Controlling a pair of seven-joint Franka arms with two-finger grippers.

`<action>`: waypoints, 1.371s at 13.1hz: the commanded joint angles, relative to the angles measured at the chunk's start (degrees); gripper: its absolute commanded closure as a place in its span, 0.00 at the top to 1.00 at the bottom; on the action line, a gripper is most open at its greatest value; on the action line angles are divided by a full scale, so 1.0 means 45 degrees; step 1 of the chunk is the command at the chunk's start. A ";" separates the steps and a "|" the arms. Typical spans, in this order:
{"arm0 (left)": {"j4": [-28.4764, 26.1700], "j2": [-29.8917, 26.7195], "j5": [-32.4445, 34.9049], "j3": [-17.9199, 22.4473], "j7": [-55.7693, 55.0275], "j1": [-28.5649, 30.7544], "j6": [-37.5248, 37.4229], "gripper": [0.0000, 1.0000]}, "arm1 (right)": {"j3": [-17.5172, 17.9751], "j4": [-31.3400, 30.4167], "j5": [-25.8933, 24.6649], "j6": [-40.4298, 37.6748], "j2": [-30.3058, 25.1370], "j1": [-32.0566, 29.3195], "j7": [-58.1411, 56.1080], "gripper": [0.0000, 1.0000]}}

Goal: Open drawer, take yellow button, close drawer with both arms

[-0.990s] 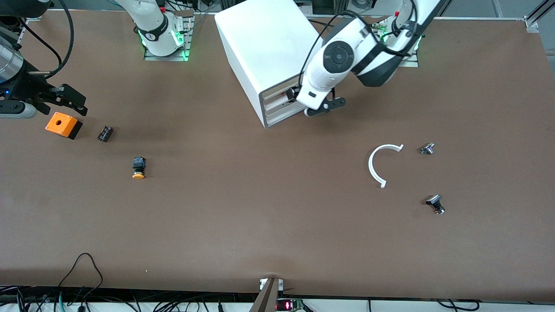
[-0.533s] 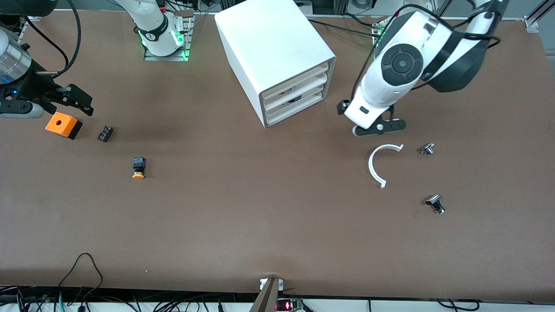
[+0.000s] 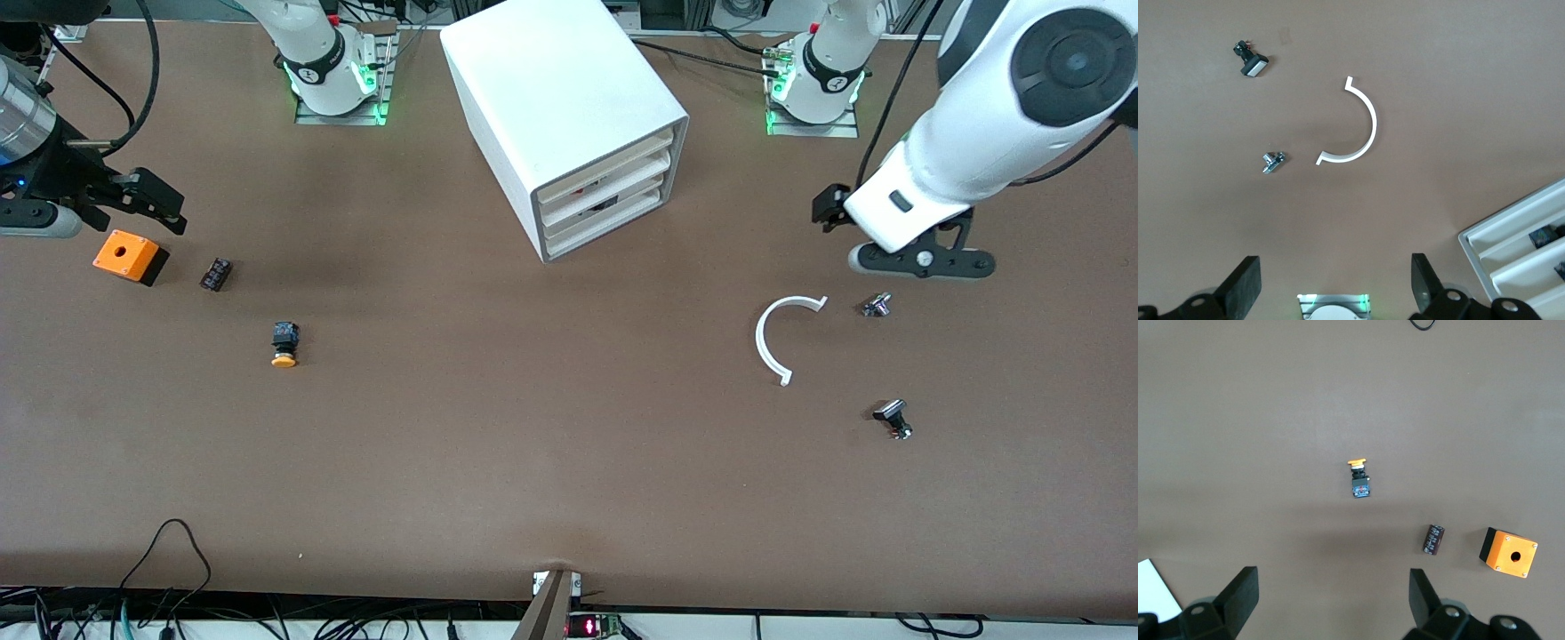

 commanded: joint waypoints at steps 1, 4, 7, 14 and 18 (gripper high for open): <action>0.0173 -0.0442 0.0134 0.0952 0.1852 -0.0257 -0.0317 0.99 | 0.0240 0.0209 0.0062 -0.0311 -0.0120 -0.0246 -0.0045 1.00; -0.0896 -0.1612 -0.1228 0.5241 0.4412 -0.2184 0.0772 0.99 | 0.0220 0.0209 0.0082 -0.0331 -0.0139 -0.0246 -0.0182 1.00; -0.3450 -0.3036 -0.2347 0.7809 0.6190 -0.3185 0.3227 0.99 | 0.0220 0.0209 0.0062 -0.0292 -0.0139 -0.0246 -0.0143 1.00; -0.5473 -0.4213 -0.2405 0.9691 0.6568 -0.4536 0.6151 0.99 | 0.0201 0.0559 0.0043 -0.0292 -0.0022 -0.0265 -0.0221 1.00; -0.3795 -0.3415 -0.2620 0.9554 0.5324 -0.4497 0.3768 0.99 | 0.0201 0.0658 0.0062 -0.0292 0.0017 -0.0246 -0.0221 1.00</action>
